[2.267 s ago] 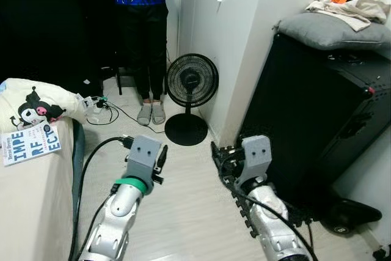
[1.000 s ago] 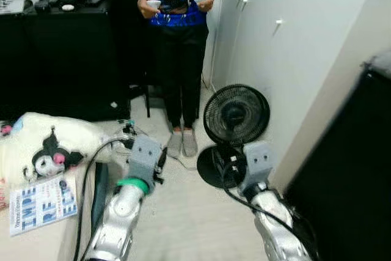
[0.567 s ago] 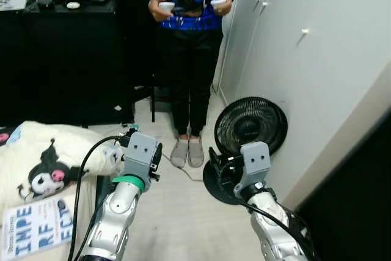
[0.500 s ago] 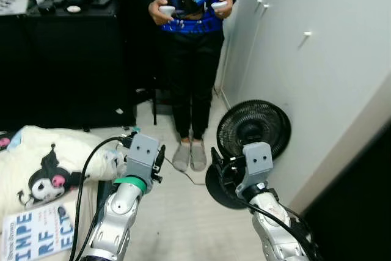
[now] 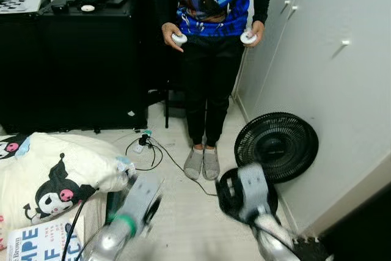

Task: Clean up the room

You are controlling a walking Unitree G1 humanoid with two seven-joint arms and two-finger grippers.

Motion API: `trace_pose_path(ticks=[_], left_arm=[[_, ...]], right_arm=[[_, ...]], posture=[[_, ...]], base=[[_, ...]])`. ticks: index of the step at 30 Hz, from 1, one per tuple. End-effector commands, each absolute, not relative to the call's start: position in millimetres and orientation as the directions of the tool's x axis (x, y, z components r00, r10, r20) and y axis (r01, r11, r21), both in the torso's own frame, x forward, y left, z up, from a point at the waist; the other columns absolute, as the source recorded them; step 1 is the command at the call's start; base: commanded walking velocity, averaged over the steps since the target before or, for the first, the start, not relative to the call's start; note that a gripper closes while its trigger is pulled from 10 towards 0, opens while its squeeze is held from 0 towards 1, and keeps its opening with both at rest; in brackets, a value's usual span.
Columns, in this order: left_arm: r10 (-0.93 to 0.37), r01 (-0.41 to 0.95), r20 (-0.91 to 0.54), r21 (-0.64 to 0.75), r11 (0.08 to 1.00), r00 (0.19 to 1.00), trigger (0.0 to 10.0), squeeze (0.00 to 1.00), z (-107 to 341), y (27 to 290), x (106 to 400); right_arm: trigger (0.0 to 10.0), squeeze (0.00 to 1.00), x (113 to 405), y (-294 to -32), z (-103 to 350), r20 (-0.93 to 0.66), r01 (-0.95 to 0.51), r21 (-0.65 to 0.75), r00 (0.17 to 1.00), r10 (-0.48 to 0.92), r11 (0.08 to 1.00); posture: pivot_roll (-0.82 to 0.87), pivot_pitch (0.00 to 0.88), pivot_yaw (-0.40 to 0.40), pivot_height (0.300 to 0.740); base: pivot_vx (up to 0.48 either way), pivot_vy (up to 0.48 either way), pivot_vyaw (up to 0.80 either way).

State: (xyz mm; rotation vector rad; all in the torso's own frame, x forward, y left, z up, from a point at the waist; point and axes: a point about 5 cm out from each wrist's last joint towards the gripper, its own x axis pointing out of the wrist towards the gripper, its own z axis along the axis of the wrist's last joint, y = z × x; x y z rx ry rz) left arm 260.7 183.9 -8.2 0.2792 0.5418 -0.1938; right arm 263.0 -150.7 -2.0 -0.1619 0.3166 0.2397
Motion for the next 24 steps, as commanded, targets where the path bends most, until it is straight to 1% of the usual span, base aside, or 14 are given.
trace_pose_path(ticks=[1,3,5,6,7,8,12,14,15,18,20,24], left_arm=[[-0.090,0.221,-0.539,0.184,0.958,0.837,10.0,0.00,-10.0,184.8,260.5],[-0.093,0.239,-0.543,0.203,0.950,0.834,10.0,0.00,-11.1,185.1,259.6],[-0.105,0.296,-0.572,0.253,0.921,0.813,10.0,0.00,-17.0,185.3,255.1],[-0.105,0.296,-0.572,0.253,0.921,0.813,10.0,0.00,-17.0,185.3,255.1],[-0.128,0.340,-0.604,0.252,0.906,0.787,10.0,0.00,-22.9,184.2,250.2],[-0.139,0.352,-0.620,0.235,0.906,0.772,10.0,0.00,-25.3,183.5,248.5],[-0.178,0.387,-0.647,0.196,0.901,0.742,10.0,0.00,-30.4,180.6,247.3],[-0.207,0.420,-0.659,0.182,0.889,0.724,10.0,0.00,-33.0,175.9,247.3],[-0.212,0.427,-0.657,0.186,0.885,0.724,10.0,0.00,-33.5,174.4,248.2],[-0.207,0.423,-0.652,0.192,0.885,0.729,10.0,0.00,-33.1,174.8,248.7],[-0.186,0.398,-0.638,0.207,0.894,0.748,10.0,0.00,-31.0,177.9,250.3],[-0.185,0.393,-0.626,0.212,0.895,0.758,10.0,0.00,-28.9,178.8,252.6]], right_arm=[[10.0,0.00,255.0,-149.0,-11.1,-0.365,-0.284,-0.126,0.904,0.221,0.951],[10.0,0.00,251.6,-149.7,-14.7,-0.381,-0.283,-0.125,0.899,0.217,0.951],[10.0,0.00,243.8,-152.4,-26.0,-0.447,-0.280,-0.143,0.874,0.191,0.949],[10.0,0.00,243.8,-152.4,-26.0,-0.447,-0.280,-0.143,0.874,0.191,0.949],[10.0,0.00,239.1,-153.0,-31.8,-0.474,-0.281,-0.123,0.859,0.193,0.952],[10.0,0.00,237.2,-153.4,-34.5,-0.489,-0.280,-0.117,0.851,0.190,0.953],[10.0,0.00,230.8,-155.1,-44.7,-0.548,-0.256,-0.094,0.820,0.165,0.962],[10.0,0.00,224.7,-149.2,-51.9,-0.587,-0.261,-0.073,0.791,0.170,0.963],[10.0,0.00,222.8,-139.2,-53.6,-0.590,-0.291,-0.065,0.782,0.199,0.955],[10.0,0.00,223.4,-137.5,-53.0,-0.584,-0.292,-0.066,0.786,0.200,0.954],[10.0,0.00,226.1,-145.7,-50.7,-0.572,-0.270,-0.071,0.800,0.183,0.960],[10.0,0.00,226.8,-148.1,-49.3,-0.560,-0.284,-0.081,0.806,0.192,0.955]], posture=[[-0.11,0.041,0.037,0.740],[-0.11,0.043,0.038,0.740],[-0.11,0.044,0.039,0.740],[-0.11,0.044,0.039,0.740],[-0.11,0.045,0.041,0.740],[-0.12,0.044,0.042,0.740],[-0.12,0.045,0.040,0.740],[-0.11,0.045,0.037,0.740],[-0.11,0.047,0.035,0.740],[-0.11,0.048,0.036,0.740],[-0.11,0.053,0.034,0.740],[-0.11,0.053,0.030,0.740]], base=[[0.000,0.000,0.00],[0.000,0.000,0.79],[0.000,0.000,0.79],[0.000,0.000,0.79],[0.000,0.000,0.79],[0.000,0.000,0.79],[0.000,0.000,0.78],[0.000,0.000,0.77],[0.000,0.000,0.77],[0.000,0.000,0.77],[0.000,0.000,0.77],[0.000,0.000,0.77]])
